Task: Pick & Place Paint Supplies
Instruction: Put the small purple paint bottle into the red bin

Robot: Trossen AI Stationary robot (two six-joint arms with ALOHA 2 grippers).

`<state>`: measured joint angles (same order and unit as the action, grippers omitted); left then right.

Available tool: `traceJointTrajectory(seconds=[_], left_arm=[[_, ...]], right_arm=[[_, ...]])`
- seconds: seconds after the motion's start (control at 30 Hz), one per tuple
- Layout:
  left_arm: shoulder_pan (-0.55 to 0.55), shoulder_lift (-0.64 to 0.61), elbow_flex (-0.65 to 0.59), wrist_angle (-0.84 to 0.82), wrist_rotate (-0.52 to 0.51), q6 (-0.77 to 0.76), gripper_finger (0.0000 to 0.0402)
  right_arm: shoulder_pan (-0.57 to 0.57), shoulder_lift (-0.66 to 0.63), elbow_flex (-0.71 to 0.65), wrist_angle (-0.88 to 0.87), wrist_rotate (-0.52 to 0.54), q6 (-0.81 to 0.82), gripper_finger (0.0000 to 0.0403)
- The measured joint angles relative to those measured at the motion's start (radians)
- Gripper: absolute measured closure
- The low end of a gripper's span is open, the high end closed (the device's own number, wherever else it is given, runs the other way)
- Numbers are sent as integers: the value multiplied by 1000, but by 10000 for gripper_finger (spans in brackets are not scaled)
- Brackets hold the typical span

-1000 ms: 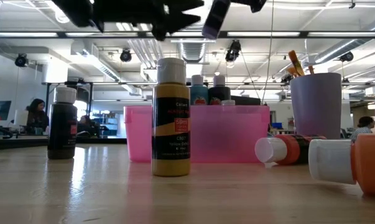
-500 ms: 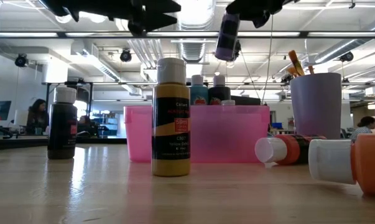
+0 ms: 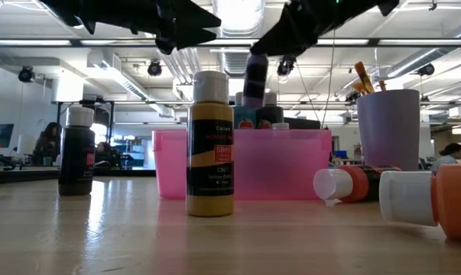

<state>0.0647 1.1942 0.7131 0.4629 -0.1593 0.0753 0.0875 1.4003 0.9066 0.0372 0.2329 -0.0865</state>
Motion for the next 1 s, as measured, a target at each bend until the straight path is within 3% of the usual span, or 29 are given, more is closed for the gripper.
traceJointTrajectory(seconds=[0.5, 0.83, 1.0], left_arm=[[0, 0, 0, -4, 0, -1, 118], [0, 0, 0, -10, 0, -1, 119], [0, 0, 0, -9, 0, -1, 119]], right_arm=[[-27, 158, 1, 26, 40, 24, 286], [-44, 188, -7, 33, 40, 28, 274], [-49, 189, -29, 57, 38, 28, 288]])
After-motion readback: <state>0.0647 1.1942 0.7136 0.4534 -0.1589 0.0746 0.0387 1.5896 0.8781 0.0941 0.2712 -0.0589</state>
